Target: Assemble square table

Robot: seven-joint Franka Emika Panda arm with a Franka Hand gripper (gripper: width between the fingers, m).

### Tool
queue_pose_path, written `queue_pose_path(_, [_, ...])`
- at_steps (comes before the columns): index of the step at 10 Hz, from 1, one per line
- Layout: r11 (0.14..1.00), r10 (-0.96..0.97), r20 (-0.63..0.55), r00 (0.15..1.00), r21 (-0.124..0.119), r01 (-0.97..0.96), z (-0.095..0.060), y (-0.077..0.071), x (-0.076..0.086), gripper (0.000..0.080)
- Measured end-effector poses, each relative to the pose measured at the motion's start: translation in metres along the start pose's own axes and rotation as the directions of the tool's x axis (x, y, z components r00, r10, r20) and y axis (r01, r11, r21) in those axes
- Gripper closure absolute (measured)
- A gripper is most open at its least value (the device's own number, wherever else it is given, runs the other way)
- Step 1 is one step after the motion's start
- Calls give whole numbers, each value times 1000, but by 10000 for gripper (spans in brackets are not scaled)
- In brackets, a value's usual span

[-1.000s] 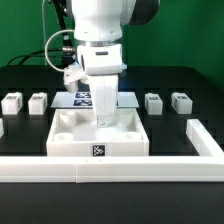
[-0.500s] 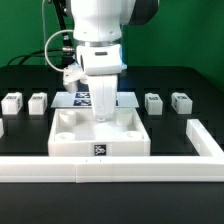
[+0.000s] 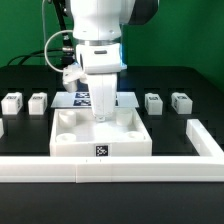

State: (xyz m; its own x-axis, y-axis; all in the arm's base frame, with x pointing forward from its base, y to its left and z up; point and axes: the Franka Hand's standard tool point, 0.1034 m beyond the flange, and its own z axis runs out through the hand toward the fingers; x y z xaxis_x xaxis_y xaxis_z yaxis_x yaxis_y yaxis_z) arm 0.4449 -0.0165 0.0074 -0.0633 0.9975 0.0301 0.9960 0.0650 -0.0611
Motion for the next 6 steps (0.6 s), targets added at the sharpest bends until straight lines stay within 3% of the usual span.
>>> queue_pose_path(1, [1000,11,-1,1000,-1,-11,0,1,2,741])
queue_pose_path(6, [997,78,-23,997,-19,-79,0,23,49,741])
